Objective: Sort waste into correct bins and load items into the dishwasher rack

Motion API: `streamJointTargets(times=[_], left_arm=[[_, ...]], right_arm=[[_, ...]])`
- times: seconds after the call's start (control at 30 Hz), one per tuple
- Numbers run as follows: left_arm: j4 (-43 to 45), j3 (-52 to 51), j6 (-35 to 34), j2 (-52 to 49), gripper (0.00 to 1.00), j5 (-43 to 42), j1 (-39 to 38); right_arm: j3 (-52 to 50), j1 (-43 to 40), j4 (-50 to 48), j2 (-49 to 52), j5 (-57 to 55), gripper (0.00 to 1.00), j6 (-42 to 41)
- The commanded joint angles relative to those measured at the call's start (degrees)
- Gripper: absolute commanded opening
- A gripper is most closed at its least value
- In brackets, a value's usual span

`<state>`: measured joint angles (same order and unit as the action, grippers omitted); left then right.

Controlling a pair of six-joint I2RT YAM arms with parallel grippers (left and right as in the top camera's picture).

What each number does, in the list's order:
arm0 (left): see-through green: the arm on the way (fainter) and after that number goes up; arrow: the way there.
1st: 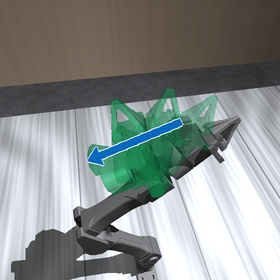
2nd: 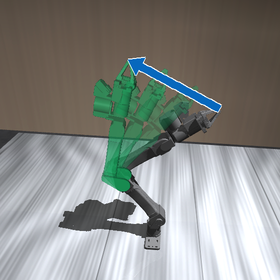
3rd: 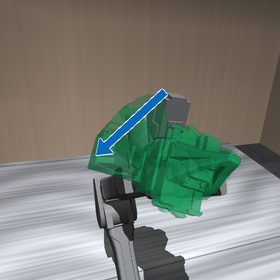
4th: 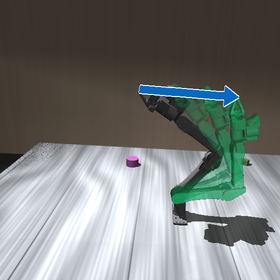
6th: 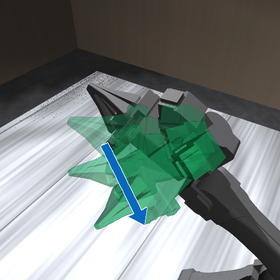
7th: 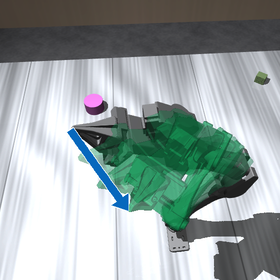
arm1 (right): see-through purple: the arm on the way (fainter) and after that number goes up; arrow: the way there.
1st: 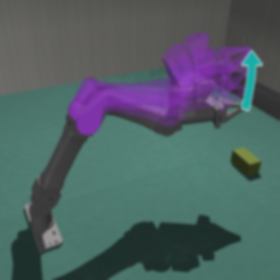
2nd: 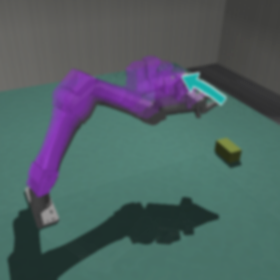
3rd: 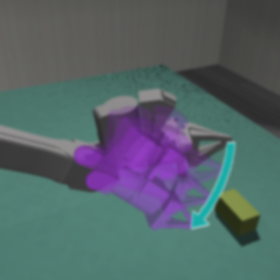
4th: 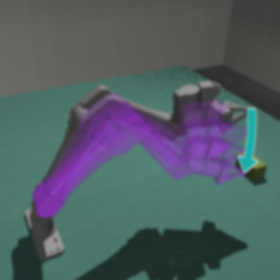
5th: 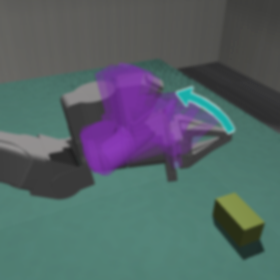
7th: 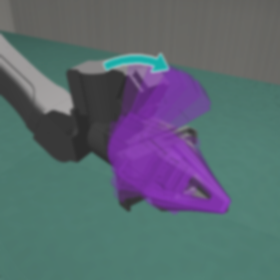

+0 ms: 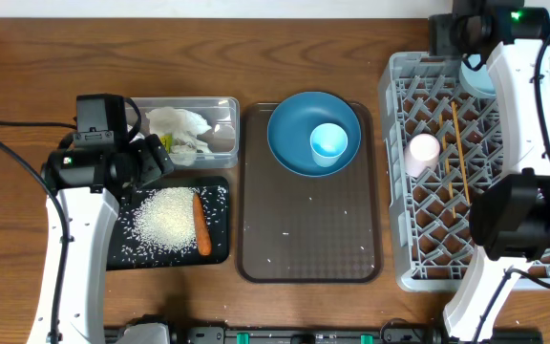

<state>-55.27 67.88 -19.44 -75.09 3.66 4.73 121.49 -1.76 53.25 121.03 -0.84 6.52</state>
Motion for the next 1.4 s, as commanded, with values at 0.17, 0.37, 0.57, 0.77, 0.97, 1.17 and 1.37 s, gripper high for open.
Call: streamJointTargets(times=[0.17, 0.37, 0.57, 0.77, 0.97, 1.17, 1.37], left_arm=[[-0.1, 0.6, 0.1, 0.6, 0.99, 0.9, 0.2], [-0.1, 0.6, 0.1, 0.6, 0.99, 0.9, 0.2], [-0.1, 0.6, 0.1, 0.6, 0.99, 0.9, 0.2], [-0.1, 0.6, 0.1, 0.6, 0.99, 0.9, 0.2], [-0.1, 0.6, 0.1, 0.6, 0.99, 0.9, 0.2], [-0.1, 0.6, 0.1, 0.6, 0.99, 0.9, 0.2], [-0.1, 0.6, 0.1, 0.6, 0.98, 0.9, 0.2]], right_arm=[[-5.4, -2.9, -0.1, 1.3, -5.9, 0.54, 3.6], [-12.7, -3.9, -5.1, 1.3, -5.6, 0.50, 3.6], [-15.9, -3.8, -7.2, 1.2, -0.5, 0.17, 3.6], [-15.4, -4.0, -4.2, -1.5, 7.8, 0.01, 3.6], [-15.4, -7.0, -1.7, -4.4, 31.3, 0.01, 3.6], [-15.4, -12.8, -0.5, -4.7, 54.6, 0.01, 5.0], [-16.1, -19.2, 0.3, -4.7, 69.5, 0.01, 7.8]])
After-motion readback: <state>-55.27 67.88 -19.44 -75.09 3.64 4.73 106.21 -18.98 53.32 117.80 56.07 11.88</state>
